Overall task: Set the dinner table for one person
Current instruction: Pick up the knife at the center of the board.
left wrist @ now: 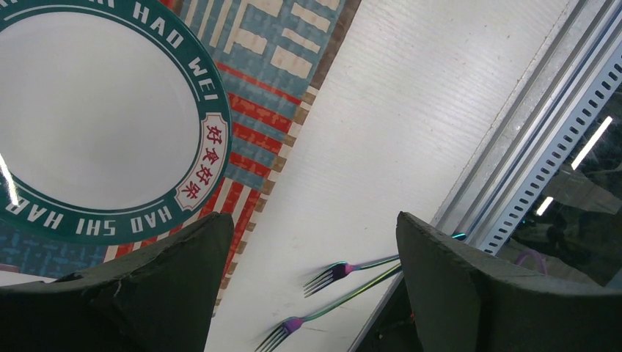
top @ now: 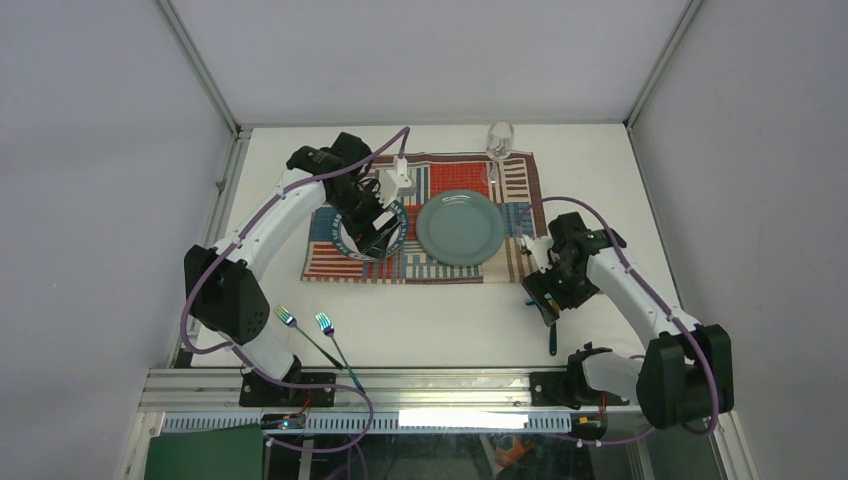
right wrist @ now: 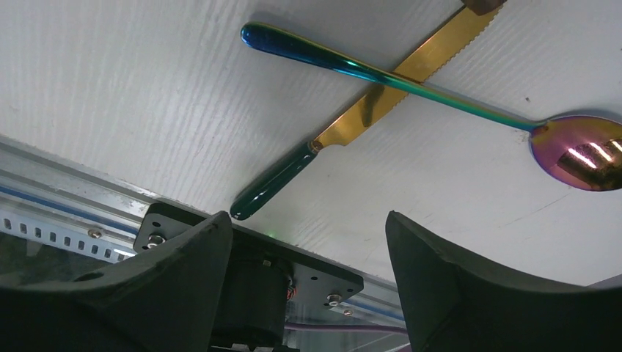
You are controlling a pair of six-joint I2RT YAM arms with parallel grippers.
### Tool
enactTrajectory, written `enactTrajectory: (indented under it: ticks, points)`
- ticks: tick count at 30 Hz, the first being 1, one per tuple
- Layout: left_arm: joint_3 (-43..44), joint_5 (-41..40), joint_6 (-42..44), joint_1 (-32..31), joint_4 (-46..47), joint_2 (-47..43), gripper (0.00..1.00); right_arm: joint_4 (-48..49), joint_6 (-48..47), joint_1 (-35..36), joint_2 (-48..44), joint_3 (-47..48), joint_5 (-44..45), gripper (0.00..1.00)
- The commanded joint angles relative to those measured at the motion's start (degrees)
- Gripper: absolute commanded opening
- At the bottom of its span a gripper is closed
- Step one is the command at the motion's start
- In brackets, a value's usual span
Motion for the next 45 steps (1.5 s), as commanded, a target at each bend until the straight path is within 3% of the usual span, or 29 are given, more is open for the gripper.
enactTrajectory:
  ticks: [1,12,16,17,23,32,45]
  points:
    - [2.7,0.4,-0.4,0.0,1.0,-0.3,0.85,2.7,-0.4,0.2,3.3,1.6,2.1,0.79]
    - [3.0,0.3,0.1,0.0,1.1,0.0,0.84,1.4,-2.8,0.2,8.9,4.0,-0.7,0.7]
    - [2.8,0.4,0.3,0.0,1.1,0.1,0.84,1.1,-3.4,0.2,11.0,4.5,-0.7,0.48]
    - [2.7,0.6,0.3,0.0,1.1,0.0,0.84,1.1,-3.3,0.3,11.5,4.6,-0.6,0.47]
    - [2.3,0.5,0.4,0.0,1.1,-0.5,0.84,-0.7,-4.3,0.3,12.0,4.4,-1.1,0.62]
    - [2.6,1.3,0.6,0.0,1.4,0.0,0.84,-3.4,-6.2,0.3,11.9,2.8,-2.8,0.6]
    - [3.3,2.0,0.5,0.0,1.8,1.1,0.84,8.1,-0.6,3.4,4.5,0.0,3.4,0.65]
